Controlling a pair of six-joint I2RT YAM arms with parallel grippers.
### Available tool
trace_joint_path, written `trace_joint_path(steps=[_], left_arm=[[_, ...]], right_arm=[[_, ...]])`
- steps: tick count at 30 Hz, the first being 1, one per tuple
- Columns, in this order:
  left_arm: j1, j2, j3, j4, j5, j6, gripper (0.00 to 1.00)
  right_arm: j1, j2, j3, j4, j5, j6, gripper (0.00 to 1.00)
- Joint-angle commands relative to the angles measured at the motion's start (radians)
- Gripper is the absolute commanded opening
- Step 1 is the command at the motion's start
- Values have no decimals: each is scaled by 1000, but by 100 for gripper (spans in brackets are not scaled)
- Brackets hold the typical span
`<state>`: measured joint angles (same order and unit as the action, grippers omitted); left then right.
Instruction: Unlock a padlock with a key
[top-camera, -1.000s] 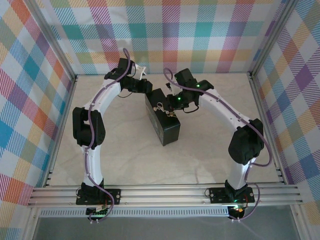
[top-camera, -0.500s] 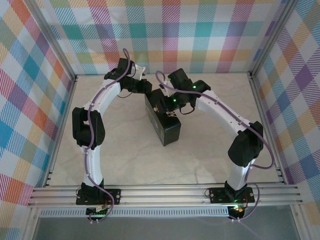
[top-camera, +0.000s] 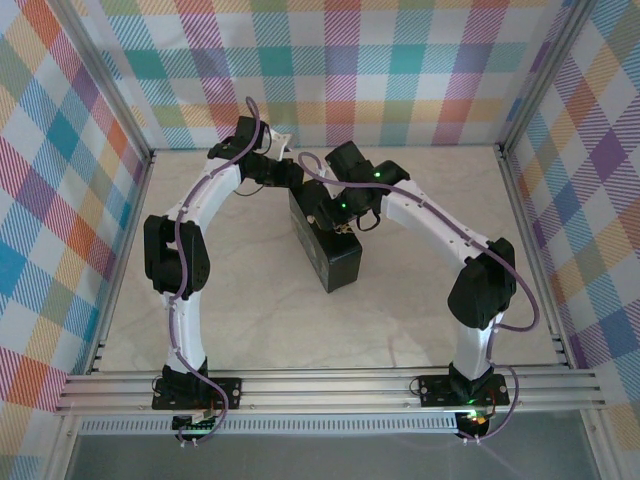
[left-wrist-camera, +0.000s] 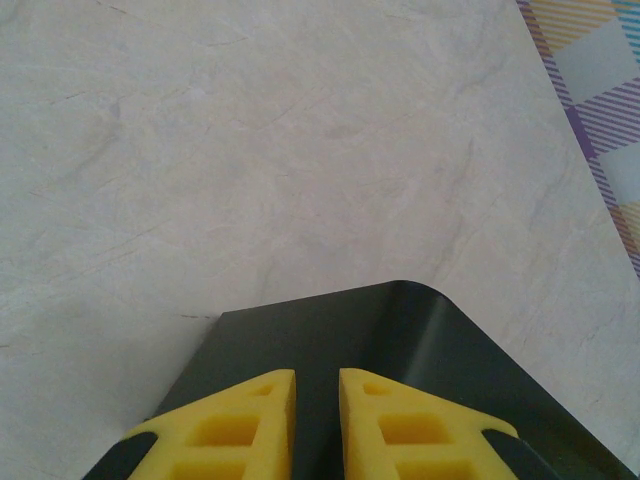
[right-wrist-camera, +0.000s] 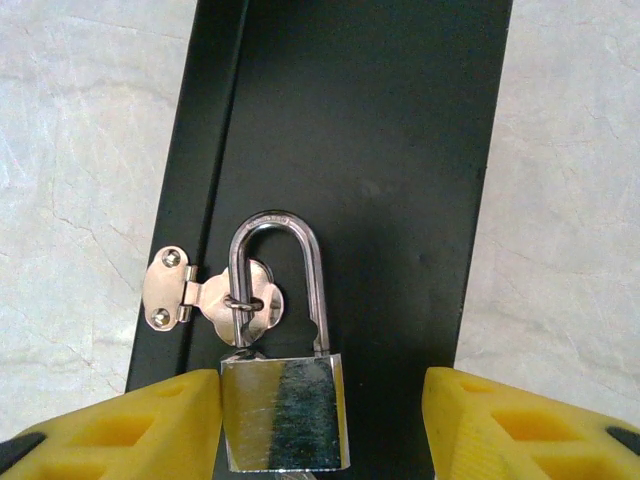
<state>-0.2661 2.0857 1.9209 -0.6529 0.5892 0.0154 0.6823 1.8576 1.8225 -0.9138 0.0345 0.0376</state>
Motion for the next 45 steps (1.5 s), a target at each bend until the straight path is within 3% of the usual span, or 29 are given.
trace_joint_path(steps=[1,19,25,32,38,45], left_arm=[[1,-26,-23,-81,-15,1,18],[1,-34,-28,-88,-19,3,18],[1,-34,-29,-86,-17,2,18],[1,-37,-42,-85,-8,6,18],[1,-40,-54,-80,6,8,18],[-9,-41,-64,-79,30,12,17]], right_arm=[[2,-29,2,-17,11,-29,54],[20,9,-40,-25,-7,-52,46],[20,-7,-51,-14,-6,-38,28],[-66,-101,-106,91,-306,62,26],[-191,-163,-253,321,-630,254,27],[-219,-154,-313,470,-747,380,27]])
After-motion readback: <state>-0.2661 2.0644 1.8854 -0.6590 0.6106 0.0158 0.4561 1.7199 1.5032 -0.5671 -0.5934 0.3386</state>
